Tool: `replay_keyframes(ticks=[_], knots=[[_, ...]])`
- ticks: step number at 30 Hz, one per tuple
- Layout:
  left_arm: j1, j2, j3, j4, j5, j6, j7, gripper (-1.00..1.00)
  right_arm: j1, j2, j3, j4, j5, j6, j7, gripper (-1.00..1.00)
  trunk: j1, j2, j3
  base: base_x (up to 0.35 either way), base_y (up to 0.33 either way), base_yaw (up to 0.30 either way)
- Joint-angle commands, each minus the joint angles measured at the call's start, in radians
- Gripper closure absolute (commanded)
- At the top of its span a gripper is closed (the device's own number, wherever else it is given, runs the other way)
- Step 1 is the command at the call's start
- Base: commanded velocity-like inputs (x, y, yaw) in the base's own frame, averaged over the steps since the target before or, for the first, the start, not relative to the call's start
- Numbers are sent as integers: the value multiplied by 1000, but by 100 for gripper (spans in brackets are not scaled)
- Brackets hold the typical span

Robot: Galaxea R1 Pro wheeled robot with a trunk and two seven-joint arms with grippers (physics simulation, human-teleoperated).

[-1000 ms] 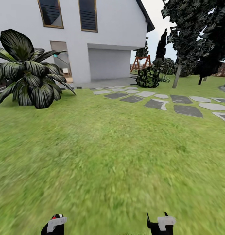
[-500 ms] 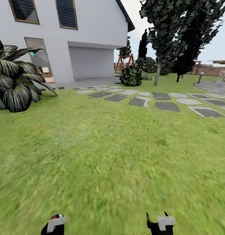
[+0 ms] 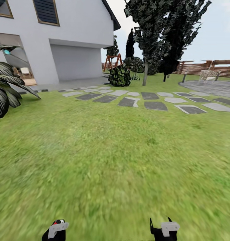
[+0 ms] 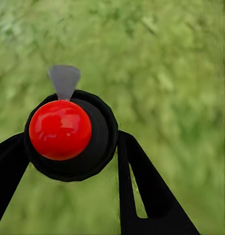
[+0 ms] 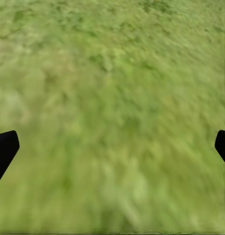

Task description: In the garden, pick up the pesticide atomizer on the floor and spray pesticide onto both trees until each tree trunk is fully covered.

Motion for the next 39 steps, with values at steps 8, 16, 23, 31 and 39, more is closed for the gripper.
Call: replay_keyframes(ticks=[8,16,23,31,39], knots=[[0,0,0,0,0,1,0,100,0,0,0,0,0,0,0,-100,0,0,-7,0,0,-273],[0,-4,-3,0,0,-1,-3,100,0,0,0,0,0,0,0,-100,0,0,-15,0,0,-241],[0,0,-3,-2,2,-3,-1,100,0,0,0,0,0,0,0,-100,0,0,-22,0,0,-238],[0,1,-2,-2,1,-2,0,100,0,0,0,0,0,0,0,-100,0,0,-30,0,0,-249],[0,2,-2,-1,1,-2,0,100,0,0,0,0,0,0,0,-100,0,0,-38,0,0,-250]])
